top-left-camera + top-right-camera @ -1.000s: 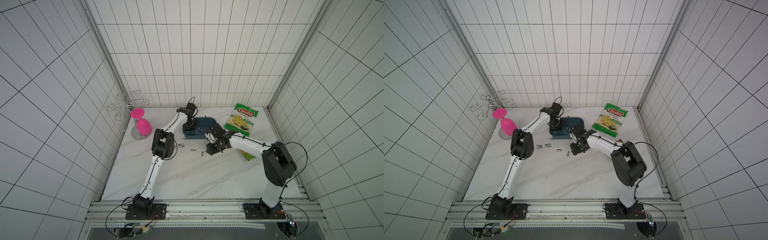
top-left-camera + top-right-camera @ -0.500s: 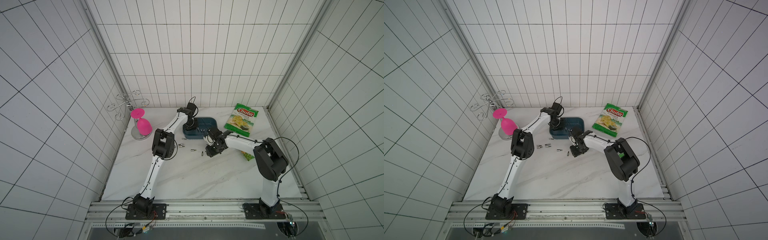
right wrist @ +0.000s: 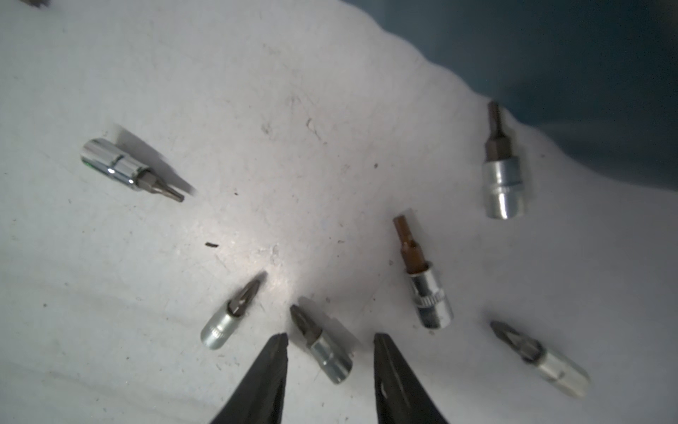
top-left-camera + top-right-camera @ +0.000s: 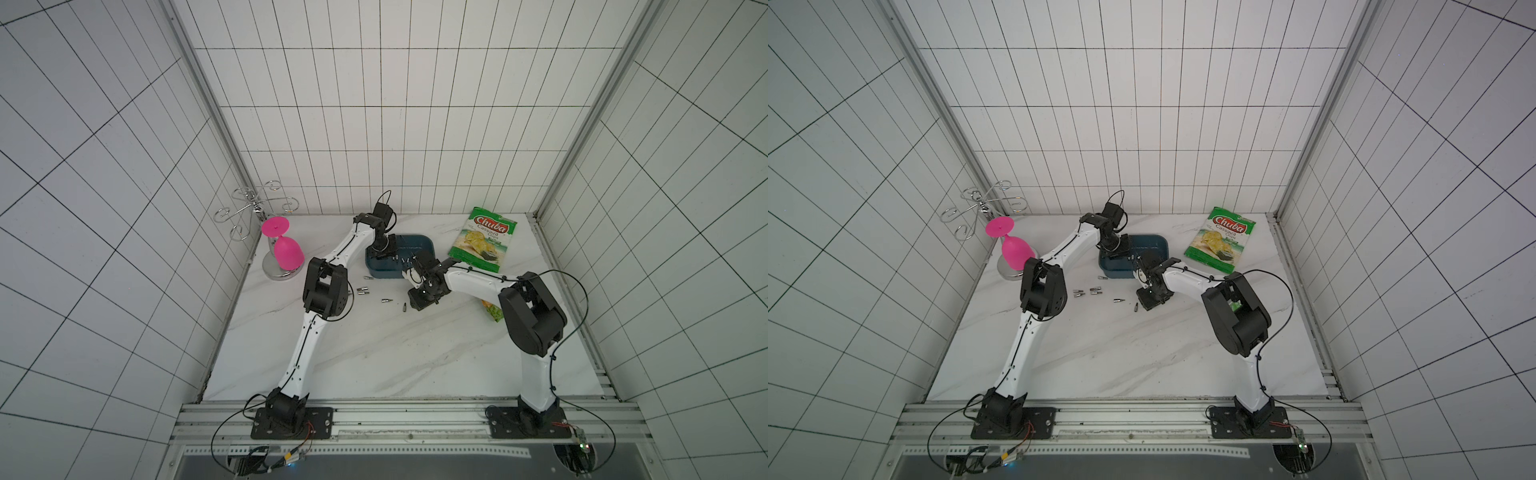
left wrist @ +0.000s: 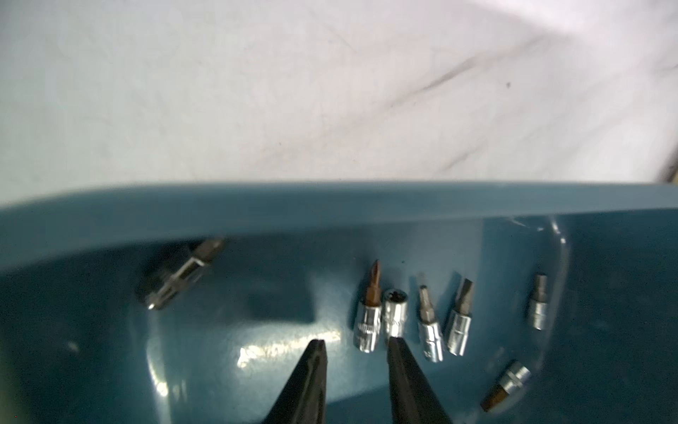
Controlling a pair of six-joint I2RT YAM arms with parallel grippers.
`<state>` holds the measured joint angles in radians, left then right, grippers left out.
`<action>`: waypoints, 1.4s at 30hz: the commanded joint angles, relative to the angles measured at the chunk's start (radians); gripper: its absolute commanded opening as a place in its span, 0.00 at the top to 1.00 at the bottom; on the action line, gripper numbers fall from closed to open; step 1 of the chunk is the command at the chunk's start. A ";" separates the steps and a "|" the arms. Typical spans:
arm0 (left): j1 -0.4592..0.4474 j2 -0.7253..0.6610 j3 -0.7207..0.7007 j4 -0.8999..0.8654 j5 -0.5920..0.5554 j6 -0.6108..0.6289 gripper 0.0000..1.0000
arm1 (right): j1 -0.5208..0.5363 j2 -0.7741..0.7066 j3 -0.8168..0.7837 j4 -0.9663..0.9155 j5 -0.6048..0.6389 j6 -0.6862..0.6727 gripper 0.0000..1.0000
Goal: Put the bit on the desktop into the storage box
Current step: Pick up the screwdriver bit from the center of the board.
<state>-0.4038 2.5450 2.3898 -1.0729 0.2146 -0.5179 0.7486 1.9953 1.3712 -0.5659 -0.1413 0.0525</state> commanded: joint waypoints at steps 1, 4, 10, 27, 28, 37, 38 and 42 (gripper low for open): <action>0.026 -0.112 0.025 0.007 0.015 -0.011 0.67 | 0.011 0.024 0.027 -0.024 -0.010 -0.023 0.61; 0.044 -0.174 -0.018 -0.007 0.005 -0.003 0.66 | 0.011 0.029 0.021 -0.027 -0.012 -0.028 0.64; 0.079 -0.317 -0.178 -0.013 -0.007 -0.001 0.65 | 0.011 0.032 0.009 -0.034 -0.018 -0.029 0.72; 0.143 -0.584 -0.731 -0.007 -0.149 0.001 0.64 | 0.012 -0.031 0.021 -0.123 -0.018 -0.004 1.00; 0.144 -0.593 -0.751 -0.007 -0.157 -0.004 0.64 | 0.011 -0.047 0.031 -0.138 0.007 0.010 1.00; 0.165 -0.620 -0.861 0.006 -0.228 -0.028 0.59 | 0.000 -0.155 0.201 -0.250 0.108 0.060 1.00; 0.171 -0.617 -0.868 0.012 -0.231 -0.028 0.58 | -0.004 -0.147 0.235 -0.261 0.112 0.055 1.00; 0.202 -0.601 -0.884 0.037 -0.199 -0.035 0.57 | -0.026 -0.077 0.359 -0.282 0.111 0.031 1.00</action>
<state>-0.2237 1.9495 1.5154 -1.0779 0.0185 -0.5411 0.7383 1.8717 1.6642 -0.7837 -0.0578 0.0933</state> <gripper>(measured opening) 0.424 0.112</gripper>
